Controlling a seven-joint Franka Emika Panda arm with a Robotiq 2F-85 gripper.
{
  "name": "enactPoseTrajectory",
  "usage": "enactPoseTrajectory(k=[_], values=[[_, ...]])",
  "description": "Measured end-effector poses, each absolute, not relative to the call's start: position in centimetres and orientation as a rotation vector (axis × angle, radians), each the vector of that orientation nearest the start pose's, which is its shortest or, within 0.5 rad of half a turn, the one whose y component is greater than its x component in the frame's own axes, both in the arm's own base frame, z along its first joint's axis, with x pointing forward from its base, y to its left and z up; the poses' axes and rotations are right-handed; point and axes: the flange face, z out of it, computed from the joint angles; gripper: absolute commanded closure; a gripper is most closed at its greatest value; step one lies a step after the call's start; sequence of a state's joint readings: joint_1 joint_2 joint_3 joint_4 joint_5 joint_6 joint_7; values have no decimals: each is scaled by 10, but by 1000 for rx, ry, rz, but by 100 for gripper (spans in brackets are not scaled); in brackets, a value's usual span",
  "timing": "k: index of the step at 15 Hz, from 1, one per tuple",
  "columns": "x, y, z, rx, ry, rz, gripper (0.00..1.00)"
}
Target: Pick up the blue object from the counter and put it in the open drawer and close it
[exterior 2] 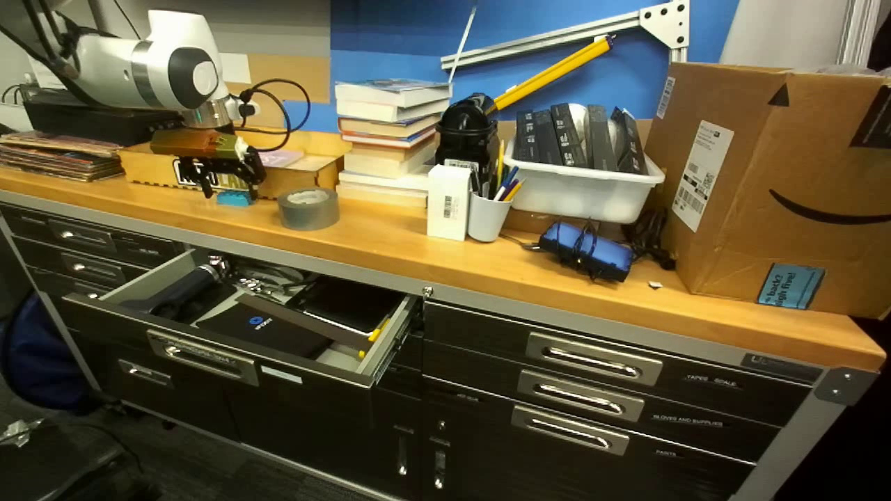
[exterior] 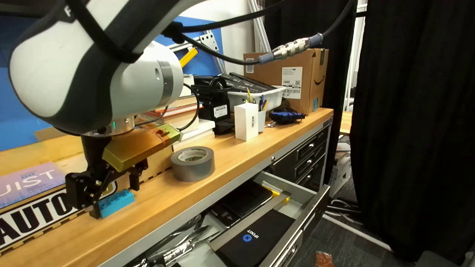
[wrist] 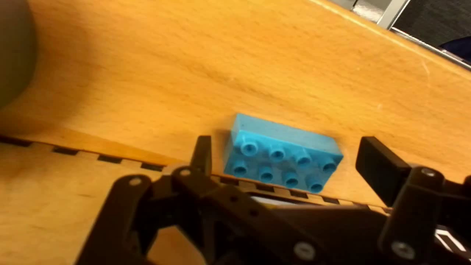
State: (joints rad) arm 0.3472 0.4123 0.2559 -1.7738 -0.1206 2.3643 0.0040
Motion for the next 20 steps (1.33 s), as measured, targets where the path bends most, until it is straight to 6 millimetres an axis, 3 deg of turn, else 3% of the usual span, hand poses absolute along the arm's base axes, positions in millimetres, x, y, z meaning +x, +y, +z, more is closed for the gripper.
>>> enactPoseTrajectory(k=[2,3,4,7,11,14,17,20], values=[[566,362,349,-2927,-955,-285,0],[569,360,346,-2935,-946,-284,25],[572,359,344,-2941,-937,-284,26],[578,358,345,-2946,-923,-296,48],[578,359,347,-2949,-926,-295,48],[574,345,348,-2987,-923,-248,48],[559,309,350,-3038,-884,-180,48],[531,266,350,-3026,-823,-74,48]])
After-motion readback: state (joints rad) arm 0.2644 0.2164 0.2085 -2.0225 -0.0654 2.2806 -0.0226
